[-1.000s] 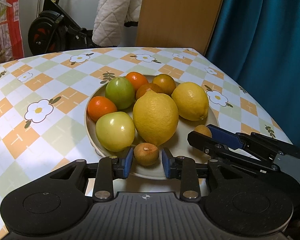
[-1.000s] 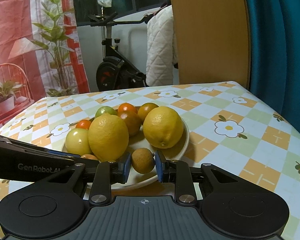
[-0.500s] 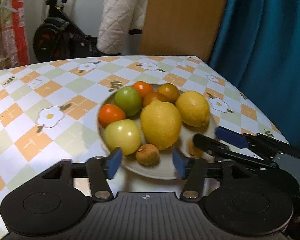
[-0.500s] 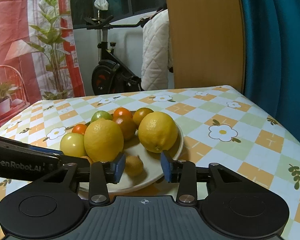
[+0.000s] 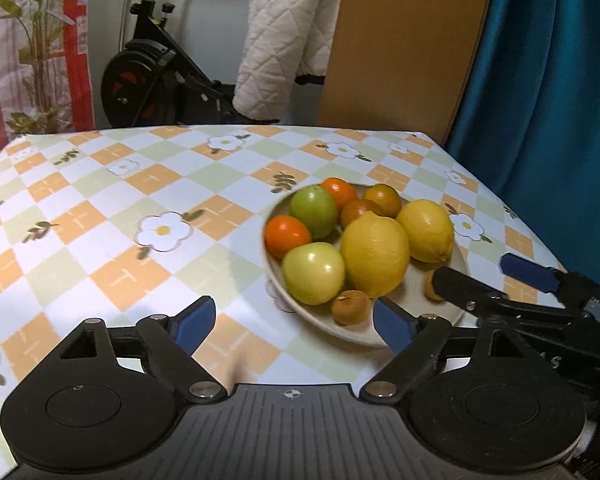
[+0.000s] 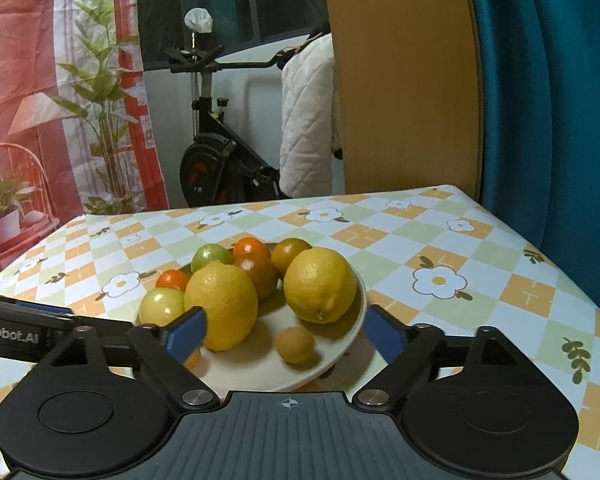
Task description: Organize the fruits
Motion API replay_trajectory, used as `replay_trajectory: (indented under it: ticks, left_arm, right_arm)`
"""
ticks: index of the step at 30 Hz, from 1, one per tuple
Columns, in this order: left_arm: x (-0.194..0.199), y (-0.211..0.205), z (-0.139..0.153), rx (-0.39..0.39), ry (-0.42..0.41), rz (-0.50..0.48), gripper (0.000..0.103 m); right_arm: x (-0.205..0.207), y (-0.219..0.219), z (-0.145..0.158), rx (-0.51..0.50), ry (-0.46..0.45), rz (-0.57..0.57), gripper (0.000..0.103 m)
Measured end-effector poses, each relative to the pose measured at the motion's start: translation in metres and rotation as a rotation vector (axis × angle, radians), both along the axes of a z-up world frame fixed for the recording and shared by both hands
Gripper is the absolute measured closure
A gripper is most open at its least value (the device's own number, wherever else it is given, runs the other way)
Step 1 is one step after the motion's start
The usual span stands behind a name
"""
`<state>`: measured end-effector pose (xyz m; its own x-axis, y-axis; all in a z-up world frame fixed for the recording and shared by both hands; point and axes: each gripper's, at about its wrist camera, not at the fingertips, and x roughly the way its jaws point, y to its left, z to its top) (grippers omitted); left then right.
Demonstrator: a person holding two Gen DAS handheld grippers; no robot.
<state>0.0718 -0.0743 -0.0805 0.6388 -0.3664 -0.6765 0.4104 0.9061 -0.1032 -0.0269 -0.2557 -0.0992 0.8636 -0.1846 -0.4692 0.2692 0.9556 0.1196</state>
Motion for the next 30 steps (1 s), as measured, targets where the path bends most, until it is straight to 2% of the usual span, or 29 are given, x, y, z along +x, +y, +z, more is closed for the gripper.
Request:
replay_trajectory:
  ticks: [5, 10, 14, 23, 28, 30]
  left_arm:
    - [-0.003, 0.011, 0.009, 0.028, -0.015, 0.034, 0.011]
    - [-0.007, 0.02, 0.016, 0.089, -0.019, 0.068, 0.007]
    - [-0.011, 0.035, 0.024, 0.05, -0.021, 0.073, 0.007]
    - [-0.022, 0.051, 0.045, 0.066, -0.083, 0.131, 0.007]
    - [-0.033, 0.048, 0.054, 0.121, -0.134, 0.162, 0.007]
    - [-0.035, 0.051, 0.057, 0.103, -0.133, 0.163, 0.007]
  right_arm:
    - [-0.001, 0.006, 0.008, 0.024, 0.005, -0.001, 0.001]
    - [-0.002, 0.018, 0.019, 0.033, 0.021, 0.012, 0.001]
    - [-0.003, 0.031, 0.031, 0.029, 0.025, 0.016, 0.001]
    - [-0.005, 0.053, 0.05, 0.032, 0.097, -0.005, 0.0]
    - [-0.011, 0.06, 0.057, 0.029, 0.11, -0.006, 0.0]
    - [-0.014, 0.063, 0.058, 0.03, 0.113, -0.006, 0.001]
